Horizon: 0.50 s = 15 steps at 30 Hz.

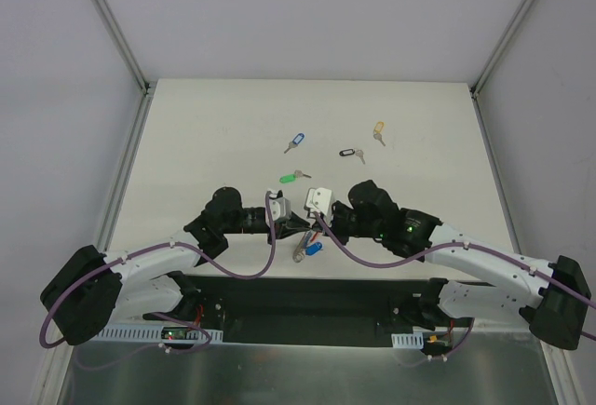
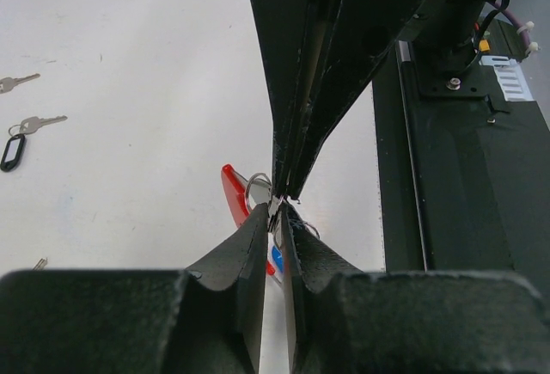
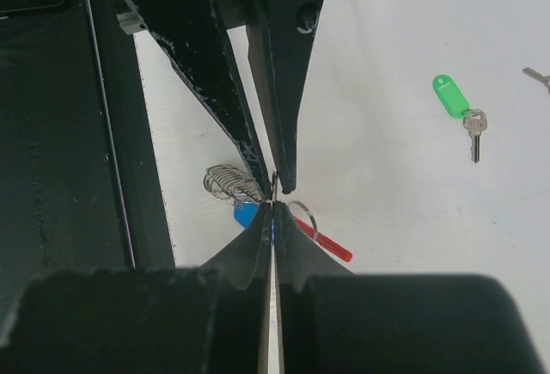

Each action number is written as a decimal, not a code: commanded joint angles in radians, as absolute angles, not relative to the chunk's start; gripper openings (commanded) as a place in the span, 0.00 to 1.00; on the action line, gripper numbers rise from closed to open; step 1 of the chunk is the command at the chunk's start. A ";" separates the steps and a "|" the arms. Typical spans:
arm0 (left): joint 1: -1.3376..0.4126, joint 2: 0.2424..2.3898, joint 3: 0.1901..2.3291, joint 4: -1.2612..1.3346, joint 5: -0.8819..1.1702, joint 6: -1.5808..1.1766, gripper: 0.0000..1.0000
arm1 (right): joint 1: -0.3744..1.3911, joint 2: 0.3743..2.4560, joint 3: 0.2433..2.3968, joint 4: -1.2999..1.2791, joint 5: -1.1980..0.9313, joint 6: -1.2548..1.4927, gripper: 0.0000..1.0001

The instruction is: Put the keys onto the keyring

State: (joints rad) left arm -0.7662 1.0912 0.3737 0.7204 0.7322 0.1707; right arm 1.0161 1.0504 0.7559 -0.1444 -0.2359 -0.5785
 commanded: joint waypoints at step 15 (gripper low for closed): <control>-0.772 1.065 0.400 0.713 0.648 0.138 0.00 | 0.971 1.020 0.767 -0.087 -0.175 -0.448 0.35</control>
State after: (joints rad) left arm -0.7662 1.0901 0.3737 0.7120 0.7166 0.1642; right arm 1.0035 1.0527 0.7559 -0.1379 -0.2218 -0.5243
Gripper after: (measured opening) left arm 0.008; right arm 0.240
